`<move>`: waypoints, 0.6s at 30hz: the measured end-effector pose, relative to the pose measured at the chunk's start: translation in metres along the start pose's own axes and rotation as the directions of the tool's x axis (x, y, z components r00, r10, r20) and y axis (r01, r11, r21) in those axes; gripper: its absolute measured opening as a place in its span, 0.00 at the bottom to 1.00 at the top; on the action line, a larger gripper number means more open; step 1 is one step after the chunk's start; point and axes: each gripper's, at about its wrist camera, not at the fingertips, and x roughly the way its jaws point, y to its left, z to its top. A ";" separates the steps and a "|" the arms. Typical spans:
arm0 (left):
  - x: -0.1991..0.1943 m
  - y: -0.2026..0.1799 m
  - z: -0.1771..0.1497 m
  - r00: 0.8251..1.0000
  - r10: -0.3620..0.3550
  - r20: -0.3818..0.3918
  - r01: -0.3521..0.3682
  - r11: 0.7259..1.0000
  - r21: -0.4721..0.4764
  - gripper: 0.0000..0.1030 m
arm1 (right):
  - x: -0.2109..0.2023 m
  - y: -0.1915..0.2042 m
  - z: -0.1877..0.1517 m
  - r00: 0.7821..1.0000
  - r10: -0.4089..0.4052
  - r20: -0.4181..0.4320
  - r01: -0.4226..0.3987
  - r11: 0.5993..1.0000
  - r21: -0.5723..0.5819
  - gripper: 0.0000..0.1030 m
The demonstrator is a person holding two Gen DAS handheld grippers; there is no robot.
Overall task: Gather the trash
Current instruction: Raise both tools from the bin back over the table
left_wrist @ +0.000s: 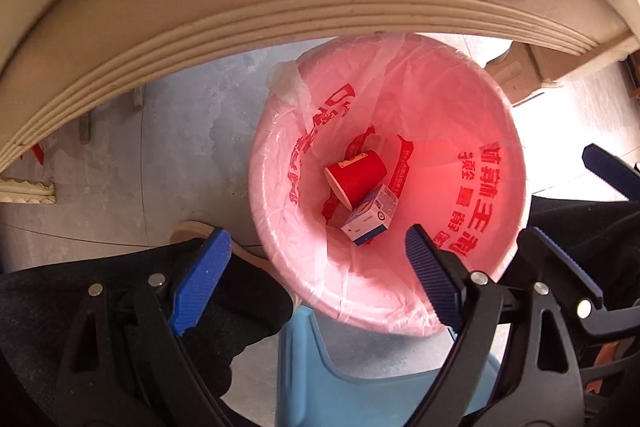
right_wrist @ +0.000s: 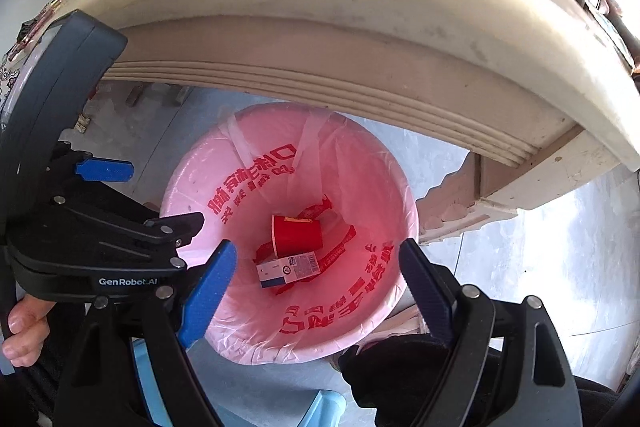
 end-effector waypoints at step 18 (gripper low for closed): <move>-0.274 0.077 0.019 0.955 -0.053 0.291 0.044 0.998 0.039 0.91 | -0.257 -0.010 0.076 0.888 0.289 0.358 -0.209 0.946 -0.247 0.93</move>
